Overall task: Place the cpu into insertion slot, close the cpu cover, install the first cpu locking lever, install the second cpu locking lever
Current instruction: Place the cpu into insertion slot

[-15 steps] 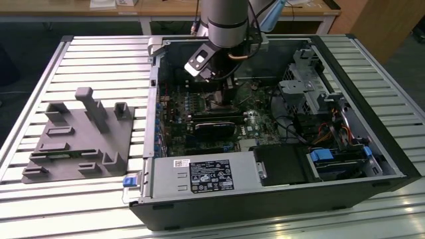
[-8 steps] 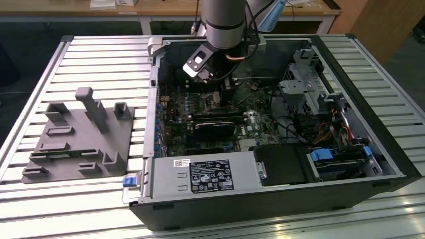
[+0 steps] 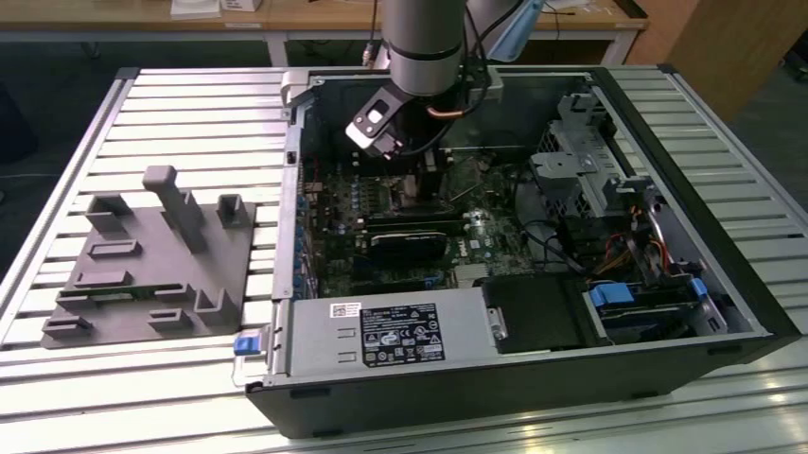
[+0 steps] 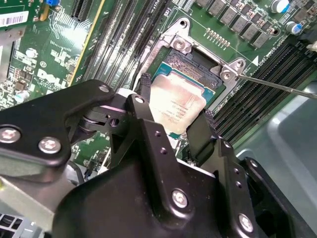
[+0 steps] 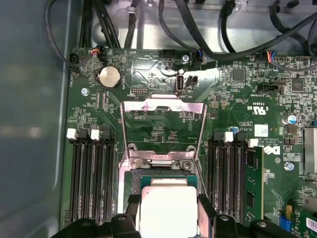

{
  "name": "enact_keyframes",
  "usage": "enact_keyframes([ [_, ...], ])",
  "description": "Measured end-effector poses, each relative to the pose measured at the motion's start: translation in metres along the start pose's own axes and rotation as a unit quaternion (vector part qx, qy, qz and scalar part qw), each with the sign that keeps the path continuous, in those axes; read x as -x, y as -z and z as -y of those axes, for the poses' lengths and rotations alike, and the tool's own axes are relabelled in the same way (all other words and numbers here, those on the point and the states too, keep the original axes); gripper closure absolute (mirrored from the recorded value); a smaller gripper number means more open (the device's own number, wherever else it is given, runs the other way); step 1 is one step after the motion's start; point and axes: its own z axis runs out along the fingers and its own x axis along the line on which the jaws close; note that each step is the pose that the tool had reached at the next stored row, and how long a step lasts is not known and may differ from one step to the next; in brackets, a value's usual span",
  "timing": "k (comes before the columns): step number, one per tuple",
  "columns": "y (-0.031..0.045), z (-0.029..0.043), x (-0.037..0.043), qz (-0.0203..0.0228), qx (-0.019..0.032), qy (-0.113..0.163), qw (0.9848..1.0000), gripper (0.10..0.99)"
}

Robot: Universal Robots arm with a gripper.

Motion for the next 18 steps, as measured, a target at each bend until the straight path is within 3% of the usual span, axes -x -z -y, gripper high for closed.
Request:
enact_keyframes([
  [8, -0.0029, 0.0003, 0.0000, 0.0004, 0.0000, -0.005, 1.0000, 0.545],
  [18, -0.0126, 0.0023, -0.0035, 0.0006, 0.0000, -0.008, 1.0000, 0.545],
])
